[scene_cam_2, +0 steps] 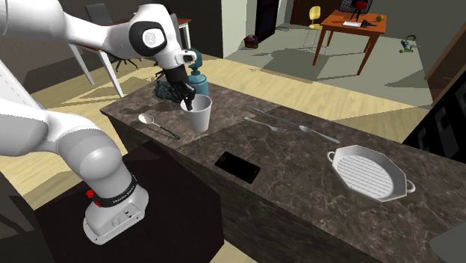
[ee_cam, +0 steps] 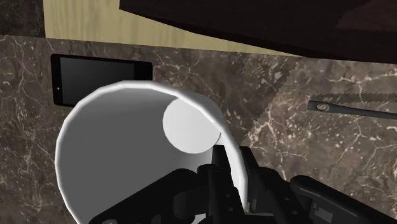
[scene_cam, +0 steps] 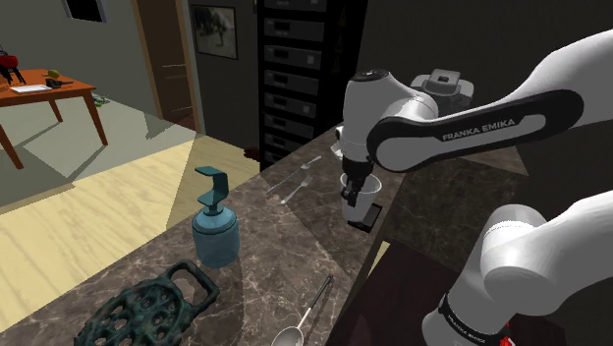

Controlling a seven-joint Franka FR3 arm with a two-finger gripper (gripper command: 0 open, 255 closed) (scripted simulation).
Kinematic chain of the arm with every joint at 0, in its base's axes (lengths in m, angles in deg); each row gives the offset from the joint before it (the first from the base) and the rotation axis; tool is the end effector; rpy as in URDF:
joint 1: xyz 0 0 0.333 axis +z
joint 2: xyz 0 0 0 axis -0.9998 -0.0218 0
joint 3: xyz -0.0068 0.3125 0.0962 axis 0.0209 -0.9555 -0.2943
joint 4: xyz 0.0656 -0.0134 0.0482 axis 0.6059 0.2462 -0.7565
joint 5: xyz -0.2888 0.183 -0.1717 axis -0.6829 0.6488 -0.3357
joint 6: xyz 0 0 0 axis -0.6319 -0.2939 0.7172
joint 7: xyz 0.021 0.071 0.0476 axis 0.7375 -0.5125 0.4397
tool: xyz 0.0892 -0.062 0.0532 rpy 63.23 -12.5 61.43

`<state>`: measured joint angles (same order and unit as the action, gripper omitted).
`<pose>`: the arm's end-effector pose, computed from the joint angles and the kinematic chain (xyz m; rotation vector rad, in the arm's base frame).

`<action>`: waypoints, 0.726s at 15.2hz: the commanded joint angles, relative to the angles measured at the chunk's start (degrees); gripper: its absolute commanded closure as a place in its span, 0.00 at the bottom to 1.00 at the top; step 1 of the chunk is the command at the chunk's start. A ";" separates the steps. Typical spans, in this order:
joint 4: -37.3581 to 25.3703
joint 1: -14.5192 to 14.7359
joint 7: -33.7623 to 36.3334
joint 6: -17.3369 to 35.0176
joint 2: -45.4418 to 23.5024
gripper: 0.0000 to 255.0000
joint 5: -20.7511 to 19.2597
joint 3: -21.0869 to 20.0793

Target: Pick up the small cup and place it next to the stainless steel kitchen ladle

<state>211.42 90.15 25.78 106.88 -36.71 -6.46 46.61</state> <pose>0.3295 0.0280 0.4247 2.9158 0.2056 0.0067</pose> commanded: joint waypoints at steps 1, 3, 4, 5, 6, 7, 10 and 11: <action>1.26 -0.11 0.38 1.92 -0.63 1.00 -0.22 -0.04; 2.34 -0.21 0.79 3.73 -1.39 1.00 -0.43 -0.13; 2.86 -0.27 1.00 4.64 -1.80 1.00 -0.54 -0.18; 3.37 -0.33 1.22 5.56 -2.23 1.00 -0.67 -0.22; 3.87 -0.40 1.44 6.50 -2.68 1.00 -0.80 -0.28; 4.35 -0.48 1.67 7.44 -3.15 1.00 -0.94 -0.33; 5.73 -0.75 2.40 10.32 -4.72 1.00 -1.42 -0.52; 6.15 -0.86 2.66 11.29 -5.28 1.00 -1.60 -0.59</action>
<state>217.16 89.38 28.02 116.90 -41.14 -7.88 46.18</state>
